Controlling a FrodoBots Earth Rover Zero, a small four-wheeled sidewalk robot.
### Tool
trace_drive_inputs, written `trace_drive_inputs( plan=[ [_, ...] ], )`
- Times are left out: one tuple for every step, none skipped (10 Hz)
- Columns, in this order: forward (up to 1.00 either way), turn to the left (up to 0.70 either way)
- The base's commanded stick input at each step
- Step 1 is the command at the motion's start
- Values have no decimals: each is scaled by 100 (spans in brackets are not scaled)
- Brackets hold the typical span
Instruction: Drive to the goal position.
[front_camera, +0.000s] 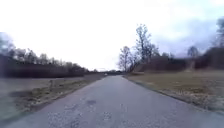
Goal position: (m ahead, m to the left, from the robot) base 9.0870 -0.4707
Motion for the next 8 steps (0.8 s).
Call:
trace_drive_inputs(
  plan=[
    [50, 0],
    [50, 0],
    [50, 0],
    [50, 0],
    [50, 0],
    [50, 0],
    [50, 0],
    [50, 0]
  ],
)
